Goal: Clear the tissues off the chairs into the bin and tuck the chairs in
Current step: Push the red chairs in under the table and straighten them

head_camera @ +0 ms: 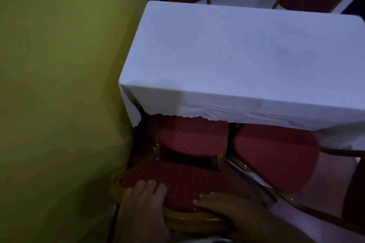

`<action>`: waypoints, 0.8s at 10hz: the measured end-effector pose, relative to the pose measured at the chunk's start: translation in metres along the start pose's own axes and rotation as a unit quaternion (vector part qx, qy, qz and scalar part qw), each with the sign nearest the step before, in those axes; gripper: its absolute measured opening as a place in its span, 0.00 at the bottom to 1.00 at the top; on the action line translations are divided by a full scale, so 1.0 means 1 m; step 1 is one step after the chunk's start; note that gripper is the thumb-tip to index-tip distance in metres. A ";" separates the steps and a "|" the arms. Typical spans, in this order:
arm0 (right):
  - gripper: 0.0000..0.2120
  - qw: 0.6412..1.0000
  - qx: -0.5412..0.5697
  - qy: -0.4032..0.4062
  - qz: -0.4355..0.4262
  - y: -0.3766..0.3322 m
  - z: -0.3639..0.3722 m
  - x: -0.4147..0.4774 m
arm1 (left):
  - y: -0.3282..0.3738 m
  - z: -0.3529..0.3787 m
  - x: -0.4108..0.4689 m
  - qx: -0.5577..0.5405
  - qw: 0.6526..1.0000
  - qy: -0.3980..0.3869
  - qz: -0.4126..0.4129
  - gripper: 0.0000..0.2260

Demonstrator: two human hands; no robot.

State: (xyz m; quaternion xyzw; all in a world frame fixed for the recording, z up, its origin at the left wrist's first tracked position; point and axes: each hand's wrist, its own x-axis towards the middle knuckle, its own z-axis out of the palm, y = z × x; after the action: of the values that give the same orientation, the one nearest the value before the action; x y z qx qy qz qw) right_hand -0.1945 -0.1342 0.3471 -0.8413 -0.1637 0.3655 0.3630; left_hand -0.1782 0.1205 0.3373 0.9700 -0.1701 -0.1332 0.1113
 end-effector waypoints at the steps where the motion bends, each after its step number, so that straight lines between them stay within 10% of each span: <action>1: 0.23 0.996 0.025 0.087 -0.019 0.032 0.020 -0.010 | -0.008 0.000 -0.007 -0.010 0.998 -0.012 0.060 0.28; 8: 0.10 0.969 -0.117 0.197 -0.091 0.015 0.041 -0.011 | -0.007 0.019 -0.037 -0.121 0.990 0.051 0.041 0.16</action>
State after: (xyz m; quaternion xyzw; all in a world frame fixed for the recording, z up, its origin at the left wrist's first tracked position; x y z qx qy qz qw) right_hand -0.2323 -0.1303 0.3225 -0.9149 -0.2061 0.1362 0.3193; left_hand -0.2150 0.1366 0.3258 0.9472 -0.1863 -0.0986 0.2417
